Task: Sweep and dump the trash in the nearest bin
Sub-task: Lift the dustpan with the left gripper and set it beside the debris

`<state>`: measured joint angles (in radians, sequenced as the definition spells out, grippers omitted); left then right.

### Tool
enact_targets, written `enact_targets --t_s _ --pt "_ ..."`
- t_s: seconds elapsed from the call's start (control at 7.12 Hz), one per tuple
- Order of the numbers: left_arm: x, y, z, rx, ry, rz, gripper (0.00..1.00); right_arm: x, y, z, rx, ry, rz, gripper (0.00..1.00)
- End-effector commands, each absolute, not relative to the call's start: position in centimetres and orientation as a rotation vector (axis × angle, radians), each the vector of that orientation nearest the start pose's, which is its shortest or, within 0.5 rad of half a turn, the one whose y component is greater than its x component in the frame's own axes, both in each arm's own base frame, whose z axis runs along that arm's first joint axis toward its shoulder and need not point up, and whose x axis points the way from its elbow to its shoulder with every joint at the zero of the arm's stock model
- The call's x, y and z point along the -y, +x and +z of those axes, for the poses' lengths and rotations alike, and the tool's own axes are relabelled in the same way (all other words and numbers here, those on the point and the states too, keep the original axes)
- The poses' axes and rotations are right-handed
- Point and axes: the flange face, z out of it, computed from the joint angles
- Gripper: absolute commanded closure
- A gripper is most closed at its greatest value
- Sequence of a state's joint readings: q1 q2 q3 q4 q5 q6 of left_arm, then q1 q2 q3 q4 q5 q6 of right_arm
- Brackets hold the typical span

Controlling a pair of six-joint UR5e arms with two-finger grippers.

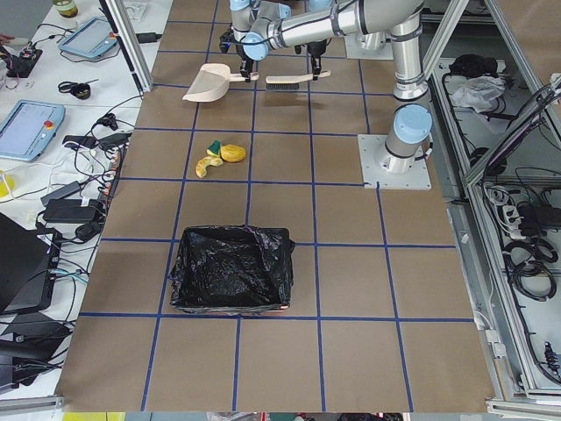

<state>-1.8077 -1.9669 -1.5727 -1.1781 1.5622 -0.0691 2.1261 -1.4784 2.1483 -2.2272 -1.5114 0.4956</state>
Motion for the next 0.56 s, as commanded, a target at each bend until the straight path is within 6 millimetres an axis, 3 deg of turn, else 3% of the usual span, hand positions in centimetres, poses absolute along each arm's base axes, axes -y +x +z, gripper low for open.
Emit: enact_targets --t_s 0.0,0.28,0.42 --pt "58.3 -21.3 34.5 -3.122 0.327 0.048 0.91 30.7 35.5 24.7 -3.096 0.031 0.072 0.92" --pt "58.4 -15.6 38.3 -3.104 0.501 0.091 0.91 30.2 36.3 25.1 -3.073 0.323 0.056 0.93" --pt "57.9 -12.9 39.7 -3.057 0.678 0.104 0.90 30.1 37.0 25.6 -3.055 0.442 0.048 0.94"
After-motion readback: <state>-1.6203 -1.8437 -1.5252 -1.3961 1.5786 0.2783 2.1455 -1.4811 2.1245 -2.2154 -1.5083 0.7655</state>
